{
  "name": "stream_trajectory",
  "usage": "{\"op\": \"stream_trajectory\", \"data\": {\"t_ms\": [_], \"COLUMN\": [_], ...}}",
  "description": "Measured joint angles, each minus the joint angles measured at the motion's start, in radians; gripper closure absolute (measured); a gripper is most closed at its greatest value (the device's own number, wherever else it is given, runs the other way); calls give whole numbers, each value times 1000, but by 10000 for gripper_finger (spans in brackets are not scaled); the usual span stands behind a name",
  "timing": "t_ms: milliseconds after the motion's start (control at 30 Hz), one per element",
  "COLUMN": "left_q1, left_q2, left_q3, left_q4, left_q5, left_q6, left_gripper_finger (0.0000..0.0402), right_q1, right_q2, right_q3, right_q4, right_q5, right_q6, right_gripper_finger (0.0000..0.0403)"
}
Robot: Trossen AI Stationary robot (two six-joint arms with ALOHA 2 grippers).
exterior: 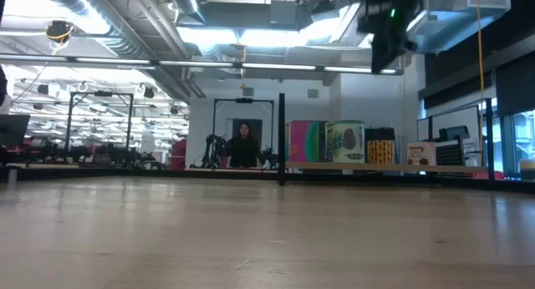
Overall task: Pick and place cans onto a shelf
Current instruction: Put the canned mushrooms on the shelf
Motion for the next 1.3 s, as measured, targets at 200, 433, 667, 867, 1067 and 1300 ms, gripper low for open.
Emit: {"op": "stream_trajectory", "data": {"t_ms": [200,433,667,867,1067,1300], "left_q1": [-4,-50,-89,-91,-91,-91], "left_q2": [0,0,0,0,0,0], "left_q3": [0,0,0,0,0,0], "left_q4": [-33,-70,-69,-69,-69,-69], "left_q5": [149,186,200,194,195,190], "left_q6": [-11,-13,16,15,-16,-18], "left_gripper_finger": [357,357,357,357,357,357], "right_q1": [132,313,558,786,976,1130], "right_q2": [-101,-199,-269,-294,-277,-240], "right_q3": [34,13,10,10,9,9], "right_q4": [-101,-342,-435,-438,-437,-437], "right_q5": [-155,-311,-416,-437,-440,-438], "right_q6": [-179,-227,-131,19,226,323], "right_gripper_finger": [327,327,327,327,327,327]}}
